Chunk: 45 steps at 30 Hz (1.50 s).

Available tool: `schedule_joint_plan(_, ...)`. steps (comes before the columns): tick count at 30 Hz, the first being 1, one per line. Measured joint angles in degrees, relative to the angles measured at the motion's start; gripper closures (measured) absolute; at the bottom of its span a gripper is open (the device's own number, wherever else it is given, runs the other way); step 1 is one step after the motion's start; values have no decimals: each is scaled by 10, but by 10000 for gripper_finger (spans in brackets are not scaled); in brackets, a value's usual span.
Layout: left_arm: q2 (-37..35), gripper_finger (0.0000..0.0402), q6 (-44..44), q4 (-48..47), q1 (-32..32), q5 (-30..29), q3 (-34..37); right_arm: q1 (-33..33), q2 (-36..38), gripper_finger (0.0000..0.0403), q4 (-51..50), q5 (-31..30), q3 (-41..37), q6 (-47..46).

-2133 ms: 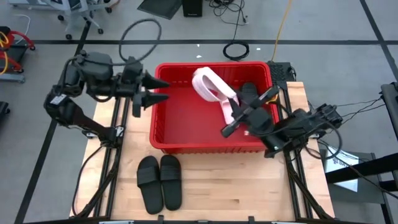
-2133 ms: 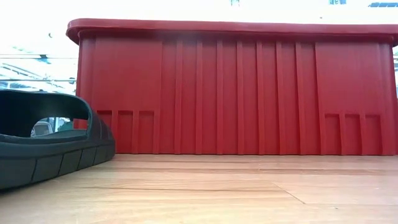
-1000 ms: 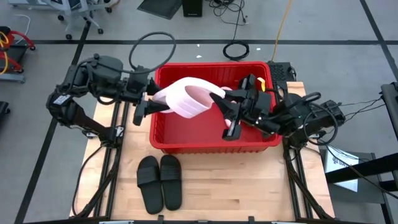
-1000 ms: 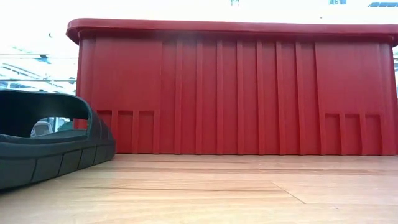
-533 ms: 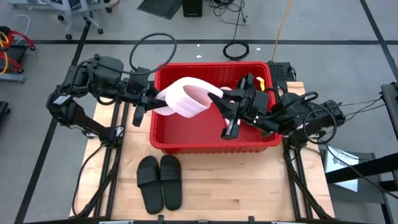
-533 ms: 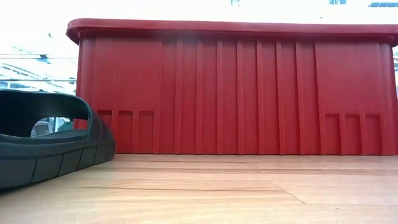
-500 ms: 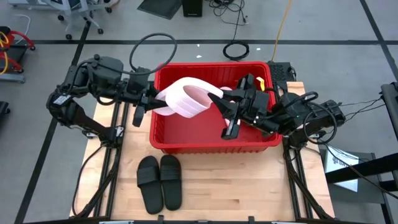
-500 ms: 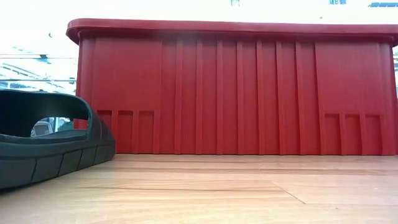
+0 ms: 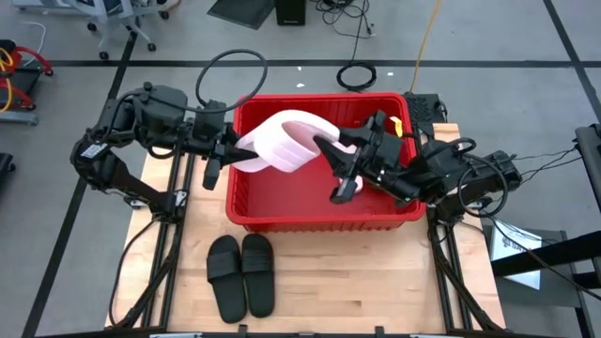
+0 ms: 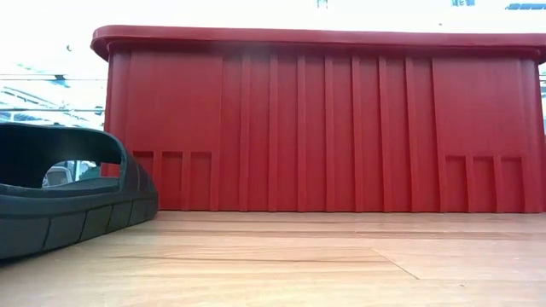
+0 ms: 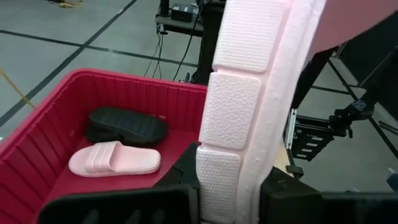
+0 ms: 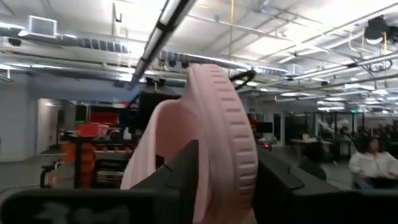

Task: Pick and place slides into bin
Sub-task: Put the pink slide into the red container

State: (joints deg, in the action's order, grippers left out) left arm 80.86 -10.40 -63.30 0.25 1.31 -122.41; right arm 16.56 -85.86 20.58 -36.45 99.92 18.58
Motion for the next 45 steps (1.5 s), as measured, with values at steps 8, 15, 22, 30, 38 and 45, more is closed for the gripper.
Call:
schedule_joint_plan(8,-3,346,36,-36,2,-24,0,4,6,270,-63,-70,0,-43)
schedule_joint_plan(15,-9,343,72,-116,21,-33,0,23,33,265,-148,-129,0,-46)
schedule_joint_plan(22,-11,344,98,-122,32,-29,0,35,61,239,-248,-146,0,-69)
schedule_joint_plan(30,-11,337,102,-158,32,-29,0,34,82,185,-353,-110,0,-202)
schedule_joint_plan(38,-11,335,101,-197,32,-29,0,16,71,160,-450,7,0,-318)
schedule_joint_plan(45,-3,335,83,-220,29,-13,0,10,60,164,-450,22,0,-314)
